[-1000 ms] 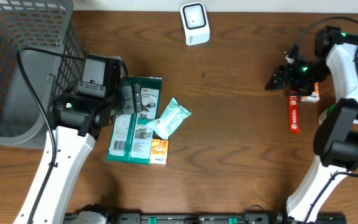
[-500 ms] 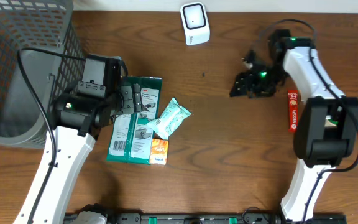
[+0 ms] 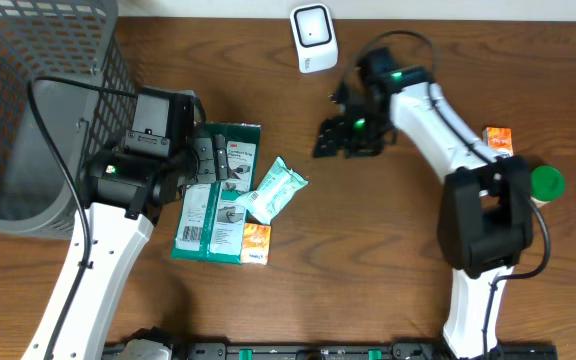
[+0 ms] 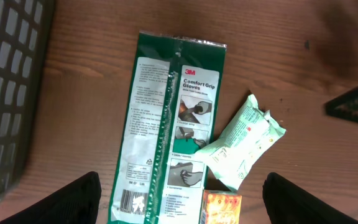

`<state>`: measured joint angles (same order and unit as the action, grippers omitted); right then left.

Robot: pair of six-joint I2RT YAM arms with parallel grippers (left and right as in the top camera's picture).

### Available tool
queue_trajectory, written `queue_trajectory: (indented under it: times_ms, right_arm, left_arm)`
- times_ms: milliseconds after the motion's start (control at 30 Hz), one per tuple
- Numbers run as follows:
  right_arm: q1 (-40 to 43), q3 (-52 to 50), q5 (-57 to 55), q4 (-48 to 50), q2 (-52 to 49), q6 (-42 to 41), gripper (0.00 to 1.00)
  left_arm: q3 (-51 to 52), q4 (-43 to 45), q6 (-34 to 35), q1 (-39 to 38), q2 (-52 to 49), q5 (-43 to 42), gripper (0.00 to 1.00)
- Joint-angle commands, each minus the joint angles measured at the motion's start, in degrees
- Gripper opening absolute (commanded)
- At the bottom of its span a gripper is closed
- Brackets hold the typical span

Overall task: Scan the item barcode
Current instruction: 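Open the right gripper and move it back toward the center items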

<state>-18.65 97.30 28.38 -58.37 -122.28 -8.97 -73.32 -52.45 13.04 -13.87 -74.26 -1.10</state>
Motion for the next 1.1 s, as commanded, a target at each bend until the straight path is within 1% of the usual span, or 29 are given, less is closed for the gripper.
queue_trajectory:
  times_ms: [0, 67, 267, 567, 800, 1067]
  right_arm:
    - [-4.61, -0.46, -0.63, 1.18, 0.13, -7.61, 0.75]
    - [-7.10, -0.46, -1.38, 2.05, 0.13, -10.27, 0.75]
    - [-12.28, -0.46, -2.40, 4.59, 0.13, -14.64, 0.74]
    - [-19.21, -0.48, -13.70, 9.40, 0.13, -25.99, 0.73]
    - [-23.15, -0.59, -20.96, 11.04, 0.13, -33.16, 0.73]
    - [-25.73, -2.67, -24.57, 11.69, 0.13, -39.26, 0.72]
  left_arm:
    - [-0.74, -0.04, -0.79, 0.31, -0.22, 0.72, 0.84]
    - [-0.74, -0.04, -0.79, 0.31, -0.22, 0.70, 0.84]
    - [-0.74, -0.04, -0.79, 0.31, -0.22, 0.70, 0.84]
    - [-0.74, -0.04, -0.79, 0.31, -0.22, 0.70, 0.84]
    - [-0.74, -0.04, -0.79, 0.31, -0.22, 0.72, 0.84]
    - [-0.74, -0.04, -0.79, 0.31, -0.22, 0.70, 0.84]
